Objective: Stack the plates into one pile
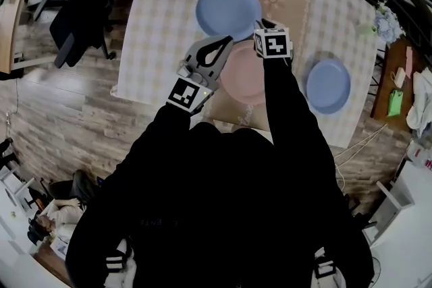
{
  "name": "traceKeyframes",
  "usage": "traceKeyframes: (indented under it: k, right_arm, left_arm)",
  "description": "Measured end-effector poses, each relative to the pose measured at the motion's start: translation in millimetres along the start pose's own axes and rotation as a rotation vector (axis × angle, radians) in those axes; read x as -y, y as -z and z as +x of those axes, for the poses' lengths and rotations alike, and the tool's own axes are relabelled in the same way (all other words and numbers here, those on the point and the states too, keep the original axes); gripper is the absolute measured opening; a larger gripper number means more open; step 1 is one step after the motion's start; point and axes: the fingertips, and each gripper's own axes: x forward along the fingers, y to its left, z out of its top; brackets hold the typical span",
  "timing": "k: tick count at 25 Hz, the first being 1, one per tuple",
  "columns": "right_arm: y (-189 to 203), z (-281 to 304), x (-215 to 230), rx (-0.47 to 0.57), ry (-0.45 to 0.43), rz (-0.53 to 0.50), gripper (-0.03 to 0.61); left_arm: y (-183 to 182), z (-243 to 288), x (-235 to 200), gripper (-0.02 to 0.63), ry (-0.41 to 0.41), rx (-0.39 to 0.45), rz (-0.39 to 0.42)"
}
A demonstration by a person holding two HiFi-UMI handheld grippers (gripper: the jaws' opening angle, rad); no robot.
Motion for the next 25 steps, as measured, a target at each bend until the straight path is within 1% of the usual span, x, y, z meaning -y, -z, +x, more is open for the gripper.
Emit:
traceKeyframes:
  k: [4,10,11,15,21,25]
  right_arm:
    - [11,31,14,-0.077,0.009,0.058,0.114]
    - [21,68,38,-0.191,0.038,0.1,0.143]
    - [23,73,41,-0.213,0.038,0.107,0.151]
    - [22,92,40,-0.24,0.0,0.137,0.17]
    - [30,104,34,-0.296,-0.002,0.132,0.171]
    - [35,111,36,-0.316,0.014,0.123,0.15]
  left_arm:
    - [7,7,-10,0.018,-0.009,-0.006,-0.018]
    - [19,9,-18,0.018,-0.021,-0.02,-0.04]
    - [21,8,-19,0.018,-0.022,-0.025,-0.041]
    - [28,6,-24,0.018,-0.028,-0.035,-0.049]
    - [33,5,-30,0.018,-0.037,-0.049,-0.058]
    - [34,7,-35,0.018,-0.039,-0.053,-0.064]
